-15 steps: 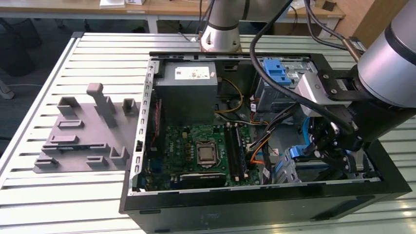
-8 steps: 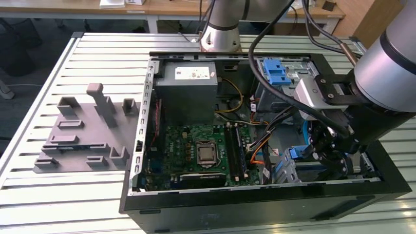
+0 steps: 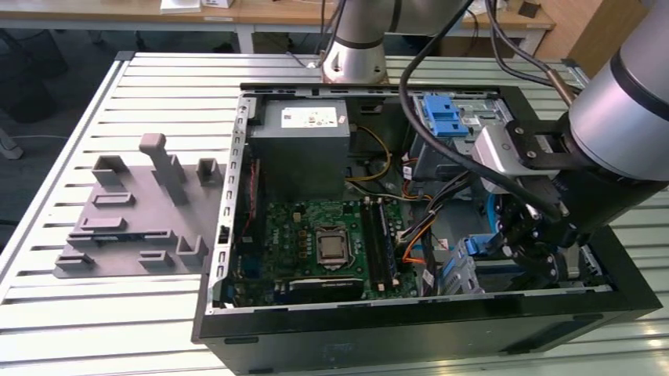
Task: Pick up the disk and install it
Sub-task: 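Insert the disk into the insertion slot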
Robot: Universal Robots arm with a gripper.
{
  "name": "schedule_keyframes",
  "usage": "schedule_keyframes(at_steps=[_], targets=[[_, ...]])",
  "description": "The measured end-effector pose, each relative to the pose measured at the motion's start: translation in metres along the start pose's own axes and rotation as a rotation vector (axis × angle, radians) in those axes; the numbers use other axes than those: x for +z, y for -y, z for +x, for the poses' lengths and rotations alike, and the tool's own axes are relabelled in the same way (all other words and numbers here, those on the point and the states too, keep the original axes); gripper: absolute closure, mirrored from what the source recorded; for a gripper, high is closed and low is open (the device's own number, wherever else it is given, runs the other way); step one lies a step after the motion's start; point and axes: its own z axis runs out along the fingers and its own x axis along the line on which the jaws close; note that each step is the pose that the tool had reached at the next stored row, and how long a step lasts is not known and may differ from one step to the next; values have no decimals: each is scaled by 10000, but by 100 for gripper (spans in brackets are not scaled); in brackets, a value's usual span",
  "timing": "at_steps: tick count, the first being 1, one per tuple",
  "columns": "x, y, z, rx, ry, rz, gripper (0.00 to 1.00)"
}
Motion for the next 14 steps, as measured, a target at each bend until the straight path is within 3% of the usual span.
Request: schedule_keyframes(at_steps=[4,14], targets=[[-79,-1,-6,0,-2,0,89],[-89,-2,-7,-1,-1,7,89]])
